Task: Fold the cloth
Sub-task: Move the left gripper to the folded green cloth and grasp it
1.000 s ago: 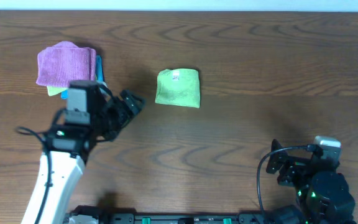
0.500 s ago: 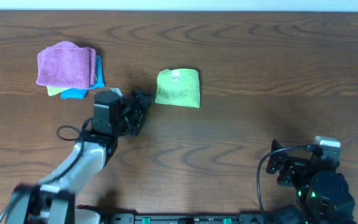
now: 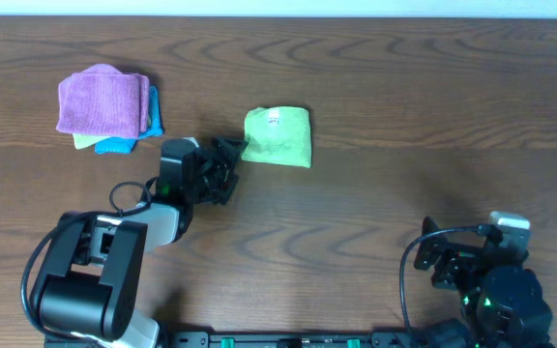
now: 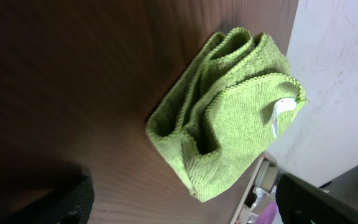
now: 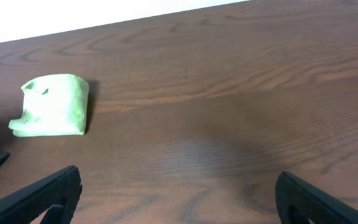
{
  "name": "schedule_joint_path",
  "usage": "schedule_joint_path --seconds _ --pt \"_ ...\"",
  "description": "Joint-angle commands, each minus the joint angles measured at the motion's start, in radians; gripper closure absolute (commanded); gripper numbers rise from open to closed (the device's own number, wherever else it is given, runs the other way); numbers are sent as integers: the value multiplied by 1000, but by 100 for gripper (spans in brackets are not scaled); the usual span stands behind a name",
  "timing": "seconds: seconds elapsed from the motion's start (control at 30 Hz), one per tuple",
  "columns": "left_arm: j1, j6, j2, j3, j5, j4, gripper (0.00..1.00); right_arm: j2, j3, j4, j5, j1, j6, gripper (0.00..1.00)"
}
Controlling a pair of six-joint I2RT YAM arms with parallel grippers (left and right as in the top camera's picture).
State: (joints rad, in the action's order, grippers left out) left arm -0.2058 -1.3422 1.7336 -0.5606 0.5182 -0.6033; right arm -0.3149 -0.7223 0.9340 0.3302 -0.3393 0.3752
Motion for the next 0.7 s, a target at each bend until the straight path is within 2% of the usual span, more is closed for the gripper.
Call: schedule_joint_path --seconds 0.0,0.37,0.4,0.5,0.67 --pt "-20 8 55 -29 -14 14 5 3 6 2 10 7 13 1" --pt "-71 16 188 -150 -41 16 4 3 6 2 10 7 13 1" --pt "-71 15 193 -151 -50 16 1 3 6 2 10 7 13 1" --pt "-71 16 216 -151 -66 16 14 3 6 2 10 7 13 1" --pt "-79 15 264 -151 -82 14 24 3 6 2 10 7 13 1"
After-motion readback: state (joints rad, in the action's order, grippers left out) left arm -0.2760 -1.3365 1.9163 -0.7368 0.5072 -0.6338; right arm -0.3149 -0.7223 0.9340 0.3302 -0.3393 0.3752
